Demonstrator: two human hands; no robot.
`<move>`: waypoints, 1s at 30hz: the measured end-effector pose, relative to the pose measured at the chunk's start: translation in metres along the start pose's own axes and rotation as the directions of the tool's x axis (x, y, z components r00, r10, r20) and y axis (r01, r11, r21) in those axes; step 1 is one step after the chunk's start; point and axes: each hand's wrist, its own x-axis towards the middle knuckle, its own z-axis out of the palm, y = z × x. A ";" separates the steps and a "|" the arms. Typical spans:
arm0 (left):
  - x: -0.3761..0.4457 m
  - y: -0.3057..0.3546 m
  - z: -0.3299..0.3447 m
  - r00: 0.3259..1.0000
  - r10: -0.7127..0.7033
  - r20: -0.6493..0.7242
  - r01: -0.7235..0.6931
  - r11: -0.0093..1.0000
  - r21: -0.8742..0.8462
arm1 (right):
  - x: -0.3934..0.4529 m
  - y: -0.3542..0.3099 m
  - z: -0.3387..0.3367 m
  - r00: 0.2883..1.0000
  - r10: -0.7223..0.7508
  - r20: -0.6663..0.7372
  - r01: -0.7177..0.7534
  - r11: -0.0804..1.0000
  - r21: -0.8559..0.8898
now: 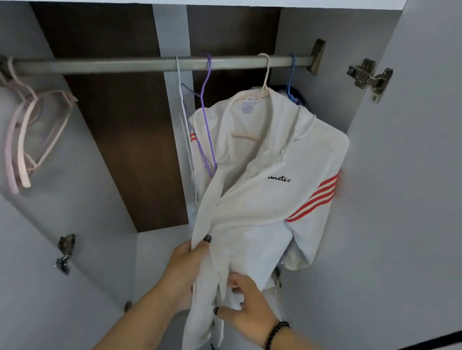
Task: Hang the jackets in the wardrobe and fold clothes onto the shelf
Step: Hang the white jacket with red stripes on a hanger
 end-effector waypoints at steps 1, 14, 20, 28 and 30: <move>-0.001 0.003 0.001 1.000 -0.005 -0.002 0.005 1.000 -0.022 | -0.001 -0.006 0.007 0.999 -0.041 0.016 0.040 0.999 0.036; -0.008 -0.015 -0.040 0.992 -0.001 0.126 0.029 0.974 -0.226 | 0.010 -0.032 0.023 0.960 -0.123 -0.253 0.176 0.964 0.199; -0.031 -0.120 -0.067 0.985 0.000 0.174 -0.052 0.955 0.292 | 0.011 -0.037 0.025 0.936 0.048 -0.350 0.086 0.929 0.360; -0.048 -0.167 -0.050 0.990 0.142 0.021 -0.133 0.851 0.508 | -0.007 -0.054 0.052 0.937 0.095 -0.337 0.039 0.928 0.369; -0.056 -0.164 -0.046 0.990 0.137 0.011 -0.122 0.835 0.537 | -0.015 -0.058 0.051 0.929 0.161 -0.332 0.002 0.898 0.440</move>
